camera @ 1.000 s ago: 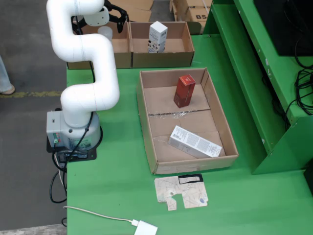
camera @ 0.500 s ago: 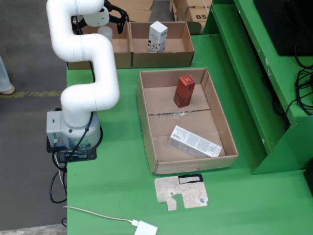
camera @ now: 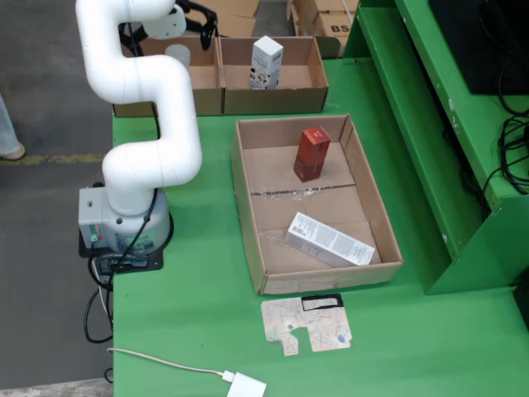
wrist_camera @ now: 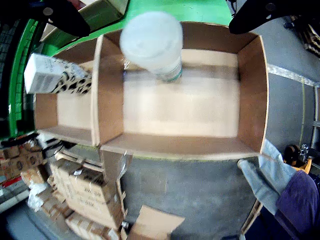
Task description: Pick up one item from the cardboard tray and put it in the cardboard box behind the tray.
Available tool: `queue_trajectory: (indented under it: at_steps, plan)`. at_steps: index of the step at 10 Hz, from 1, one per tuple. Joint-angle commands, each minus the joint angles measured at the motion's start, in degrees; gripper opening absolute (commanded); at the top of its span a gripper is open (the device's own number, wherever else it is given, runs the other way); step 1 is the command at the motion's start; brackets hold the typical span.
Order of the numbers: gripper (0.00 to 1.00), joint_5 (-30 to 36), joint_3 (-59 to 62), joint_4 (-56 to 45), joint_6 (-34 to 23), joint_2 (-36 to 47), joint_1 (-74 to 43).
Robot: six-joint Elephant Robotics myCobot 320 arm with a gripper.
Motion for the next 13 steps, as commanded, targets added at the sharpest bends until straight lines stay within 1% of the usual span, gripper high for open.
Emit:
queue_trajectory:
  at_steps: [1, 2, 5, 6, 10, 11, 12, 13]
  plan:
    - [1.00, -3.9, 1.2, 7.0, -1.4, 5.2, 1.2]
    - [1.00, -3.9, 1.2, 7.0, -1.4, 5.2, 1.2]
    - [1.00, -6.8, 1.2, 10.6, -1.9, 7.2, 2.5]
    - [1.00, -9.5, 1.2, 13.8, -2.8, 8.4, 3.0]
    - [1.00, -10.5, 1.2, 13.2, -2.9, 9.5, 3.2]
    - [1.00, -9.7, 1.2, 4.9, 0.6, 13.1, 3.2]
    - [1.00, -8.1, 1.2, -7.8, 6.7, 18.8, 3.7]
    - [1.00, -7.1, 1.2, -14.4, 9.8, 22.0, 3.8]
